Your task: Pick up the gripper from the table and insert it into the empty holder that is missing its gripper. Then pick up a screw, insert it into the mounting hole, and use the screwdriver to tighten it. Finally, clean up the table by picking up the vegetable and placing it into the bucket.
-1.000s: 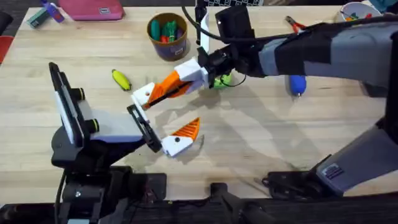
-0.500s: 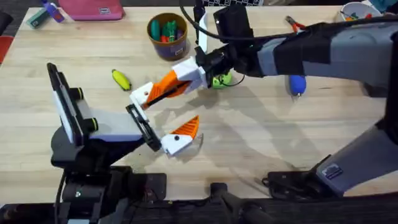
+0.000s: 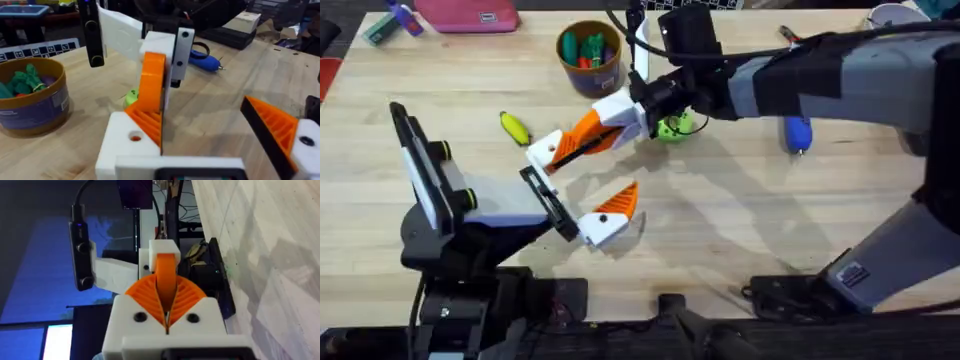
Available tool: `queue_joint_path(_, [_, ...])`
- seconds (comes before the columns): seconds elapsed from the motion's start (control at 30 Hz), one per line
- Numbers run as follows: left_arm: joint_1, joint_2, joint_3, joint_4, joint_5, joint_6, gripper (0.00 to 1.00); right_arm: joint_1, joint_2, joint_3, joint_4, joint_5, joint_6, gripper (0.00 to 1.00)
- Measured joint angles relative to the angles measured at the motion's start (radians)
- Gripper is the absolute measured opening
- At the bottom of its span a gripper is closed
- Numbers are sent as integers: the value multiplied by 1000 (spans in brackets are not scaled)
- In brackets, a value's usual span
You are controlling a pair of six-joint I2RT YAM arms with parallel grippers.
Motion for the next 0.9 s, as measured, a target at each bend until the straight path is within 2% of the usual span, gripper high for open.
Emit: queue_joint_path(0.9, [0,0,0,0,-9,-4,986,5,2,8,3,42,-37,9])
